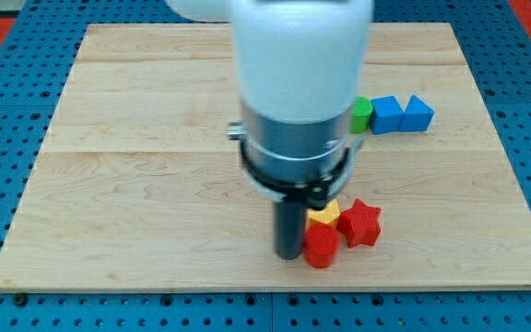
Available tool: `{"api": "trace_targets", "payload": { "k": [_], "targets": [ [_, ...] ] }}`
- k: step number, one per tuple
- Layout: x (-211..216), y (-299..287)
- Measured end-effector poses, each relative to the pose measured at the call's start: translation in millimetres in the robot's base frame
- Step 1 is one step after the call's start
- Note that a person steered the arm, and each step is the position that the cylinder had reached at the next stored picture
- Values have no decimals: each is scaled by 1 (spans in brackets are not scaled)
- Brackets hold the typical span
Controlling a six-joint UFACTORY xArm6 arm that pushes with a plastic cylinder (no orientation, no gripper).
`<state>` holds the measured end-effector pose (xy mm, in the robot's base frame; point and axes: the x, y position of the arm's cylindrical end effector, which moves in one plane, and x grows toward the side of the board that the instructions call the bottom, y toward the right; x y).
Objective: Move your arm to the bottom right to the red circle
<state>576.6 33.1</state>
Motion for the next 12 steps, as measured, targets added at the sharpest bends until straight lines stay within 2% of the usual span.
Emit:
{"api": "trace_targets", "payload": {
  "k": [1,3,6,7,8,10,12],
  "targets": [
    [-21,50],
    [-30,64],
    [-27,-2],
    [38,3],
    [39,21],
    [39,104],
    [34,122]
  ]
}}
